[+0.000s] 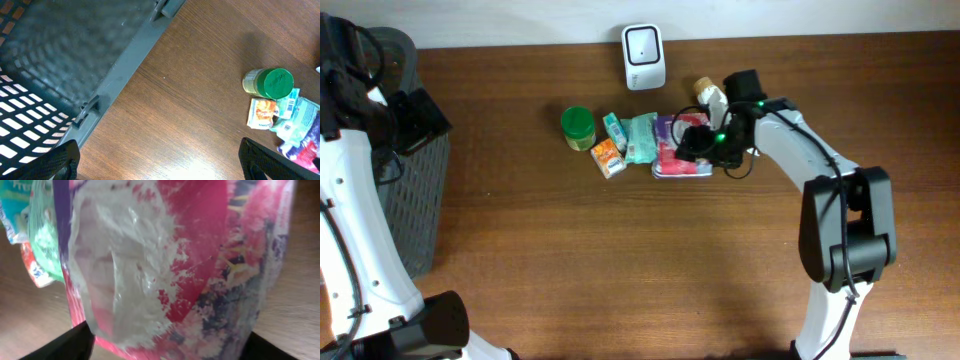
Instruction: Scan the item barcode
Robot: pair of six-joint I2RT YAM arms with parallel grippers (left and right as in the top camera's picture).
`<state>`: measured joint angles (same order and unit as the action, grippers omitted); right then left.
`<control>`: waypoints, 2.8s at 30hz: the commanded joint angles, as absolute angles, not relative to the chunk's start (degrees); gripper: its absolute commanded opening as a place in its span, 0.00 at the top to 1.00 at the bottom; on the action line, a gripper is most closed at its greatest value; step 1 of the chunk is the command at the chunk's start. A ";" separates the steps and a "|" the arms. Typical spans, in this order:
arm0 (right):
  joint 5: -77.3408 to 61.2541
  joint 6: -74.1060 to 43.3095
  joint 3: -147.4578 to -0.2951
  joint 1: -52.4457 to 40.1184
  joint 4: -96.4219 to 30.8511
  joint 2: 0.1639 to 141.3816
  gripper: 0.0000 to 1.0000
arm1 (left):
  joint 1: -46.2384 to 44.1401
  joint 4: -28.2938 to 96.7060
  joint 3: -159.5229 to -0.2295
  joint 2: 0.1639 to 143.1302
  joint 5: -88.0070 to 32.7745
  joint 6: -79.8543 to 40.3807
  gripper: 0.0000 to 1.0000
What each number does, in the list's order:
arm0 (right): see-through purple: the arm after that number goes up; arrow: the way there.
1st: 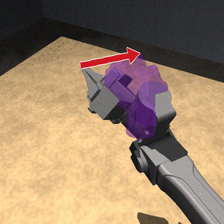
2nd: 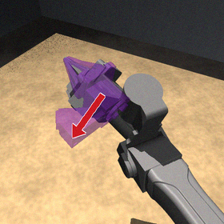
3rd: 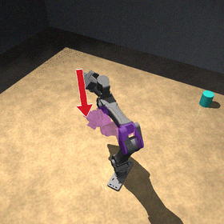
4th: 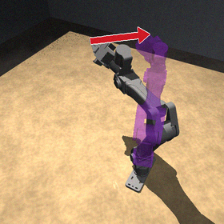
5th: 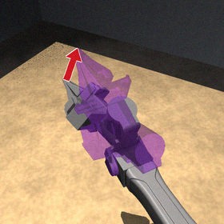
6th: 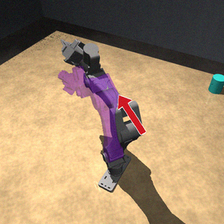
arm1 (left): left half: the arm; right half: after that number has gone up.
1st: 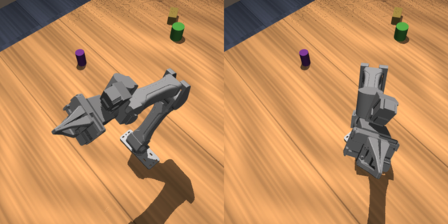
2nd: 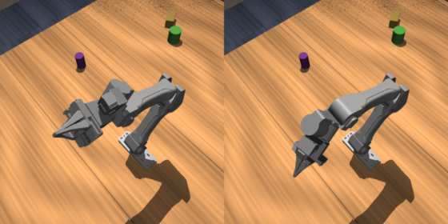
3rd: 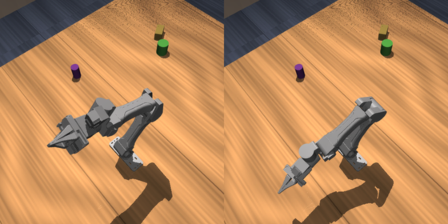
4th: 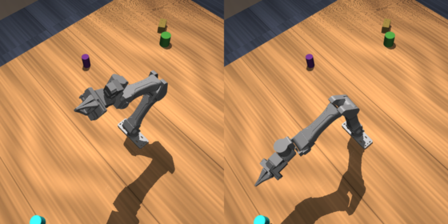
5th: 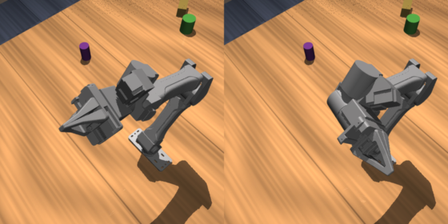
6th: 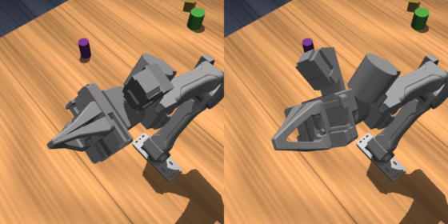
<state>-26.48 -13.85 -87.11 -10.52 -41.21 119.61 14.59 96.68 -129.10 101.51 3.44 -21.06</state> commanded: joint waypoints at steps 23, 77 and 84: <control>-25.06 -17.06 -87.92 -11.42 -37.04 123.87 0.45 | 14.81 96.73 -129.03 100.27 3.90 -21.85 0.01; 0.99 -22.41 -108.68 -21.26 -81.28 113.67 0.01 | 14.81 96.73 -129.03 100.27 3.90 -21.85 0.01; -6.76 -19.79 -90.50 -18.52 -79.07 113.67 0.80 | 14.81 96.73 -129.03 100.27 3.90 -21.85 0.01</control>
<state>-4.01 -20.36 -94.39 -18.04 -79.11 113.80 14.59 96.68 -129.10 101.51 3.46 -21.06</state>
